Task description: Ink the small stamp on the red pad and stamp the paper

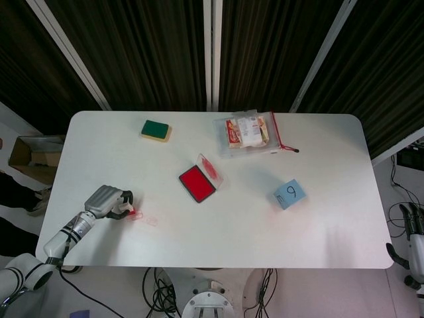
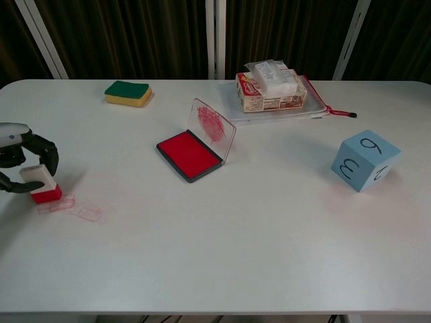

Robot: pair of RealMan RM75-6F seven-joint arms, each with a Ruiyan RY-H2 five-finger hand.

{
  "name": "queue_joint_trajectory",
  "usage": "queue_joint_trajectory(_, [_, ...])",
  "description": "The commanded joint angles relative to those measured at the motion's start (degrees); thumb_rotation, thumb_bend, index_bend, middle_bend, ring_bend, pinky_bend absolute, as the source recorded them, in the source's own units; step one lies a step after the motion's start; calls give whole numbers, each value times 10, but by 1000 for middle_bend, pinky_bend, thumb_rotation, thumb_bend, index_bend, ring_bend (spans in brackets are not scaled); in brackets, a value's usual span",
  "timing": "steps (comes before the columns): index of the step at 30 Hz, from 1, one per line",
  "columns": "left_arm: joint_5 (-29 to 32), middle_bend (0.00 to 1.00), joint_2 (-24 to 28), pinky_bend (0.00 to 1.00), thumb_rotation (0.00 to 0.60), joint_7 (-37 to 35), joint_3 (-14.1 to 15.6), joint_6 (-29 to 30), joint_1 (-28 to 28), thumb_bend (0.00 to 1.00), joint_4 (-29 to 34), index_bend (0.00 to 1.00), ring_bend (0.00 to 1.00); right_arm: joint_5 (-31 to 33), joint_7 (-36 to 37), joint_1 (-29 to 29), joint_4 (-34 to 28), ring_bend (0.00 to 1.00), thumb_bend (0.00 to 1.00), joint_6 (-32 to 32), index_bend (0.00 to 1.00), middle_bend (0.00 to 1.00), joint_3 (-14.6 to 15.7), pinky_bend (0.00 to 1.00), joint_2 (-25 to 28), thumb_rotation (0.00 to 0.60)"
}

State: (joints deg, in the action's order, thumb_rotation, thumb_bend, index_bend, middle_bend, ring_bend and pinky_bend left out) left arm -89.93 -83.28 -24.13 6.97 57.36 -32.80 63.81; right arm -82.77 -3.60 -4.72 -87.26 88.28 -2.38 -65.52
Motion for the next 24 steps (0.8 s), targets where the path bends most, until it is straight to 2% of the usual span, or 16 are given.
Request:
queue_joint_trajectory(1, [-3,525,2,996,600,1,0,2,1,429,0,451,946,0,0,0,1,0,180,1,0,0,0,0,0,600])
queue_joint_trajectory(19, [-21,470,26,994,600,19,5,21,11,412,31,384,934,1,-5,3,1,0,180,-3,0,0,0,0,-3,600])
queue_joint_trajectory(24, [-26,452,32,994,600,28,5,27,13,403,45,317,931,2,-4,2,2,0,181,-4,0,0,-1,0,-4,600])
